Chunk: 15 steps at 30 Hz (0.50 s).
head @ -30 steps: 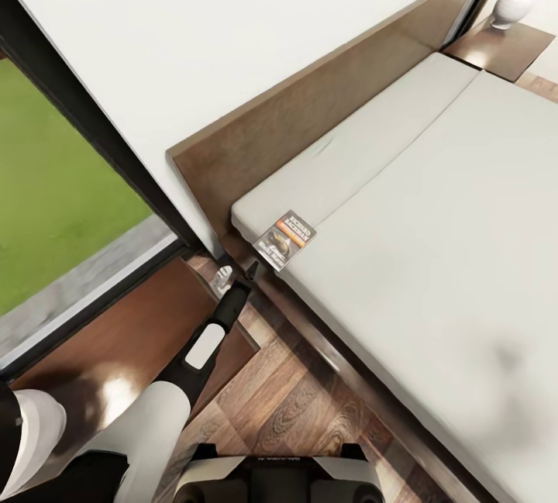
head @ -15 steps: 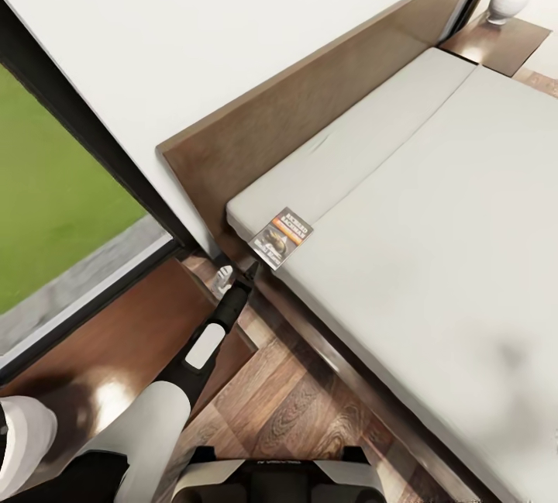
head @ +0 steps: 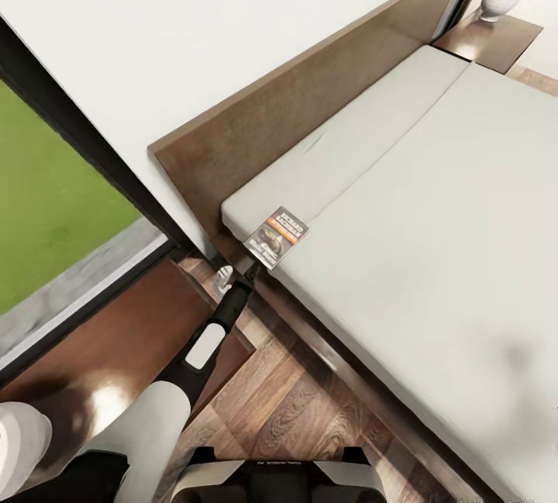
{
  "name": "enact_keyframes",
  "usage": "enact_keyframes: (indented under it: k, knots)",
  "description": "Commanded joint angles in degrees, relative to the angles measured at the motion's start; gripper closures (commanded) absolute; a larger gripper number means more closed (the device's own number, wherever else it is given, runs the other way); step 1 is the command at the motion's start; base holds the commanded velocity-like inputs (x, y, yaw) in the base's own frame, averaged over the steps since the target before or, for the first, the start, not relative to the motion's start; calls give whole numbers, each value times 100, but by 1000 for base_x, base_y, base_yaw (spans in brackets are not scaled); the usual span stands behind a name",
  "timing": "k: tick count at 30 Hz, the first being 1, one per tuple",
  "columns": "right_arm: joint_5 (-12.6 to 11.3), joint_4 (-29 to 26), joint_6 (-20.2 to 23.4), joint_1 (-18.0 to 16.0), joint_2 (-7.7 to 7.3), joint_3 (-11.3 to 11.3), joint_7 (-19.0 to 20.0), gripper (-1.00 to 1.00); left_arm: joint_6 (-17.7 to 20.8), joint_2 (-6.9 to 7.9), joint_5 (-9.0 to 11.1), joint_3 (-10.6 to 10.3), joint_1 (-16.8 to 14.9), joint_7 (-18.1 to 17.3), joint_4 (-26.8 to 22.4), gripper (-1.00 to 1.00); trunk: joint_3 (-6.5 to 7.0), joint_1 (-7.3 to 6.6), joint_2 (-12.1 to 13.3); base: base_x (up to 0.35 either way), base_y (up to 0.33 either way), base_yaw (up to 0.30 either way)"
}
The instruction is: In the bedroom, move the book from the bed onto either nightstand, and place the two sandals side by side next to the bed.
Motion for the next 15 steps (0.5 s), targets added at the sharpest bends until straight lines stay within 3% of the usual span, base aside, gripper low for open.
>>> enact_keyframes:
  k: [1, 7, 15]
  knots:
    - [-12, 8, 60, -7, -3, 10, 18, -100, -28, 0, 31, -15, -1, -13, 8, -100, -3, 0, -2, 0, 0, -93]
    - [-12, 8, 60, -7, -3, 10, 18, -100, -28, 0, 31, -16, -4, -13, 8, -100, -3, 0, -2, 0, 0, -119]
    - [-12, 8, 60, -7, -3, 10, 18, -100, -28, 0, 31, -16, -5, -13, 8, -100, -3, 0, -2, 0, 0, -15]
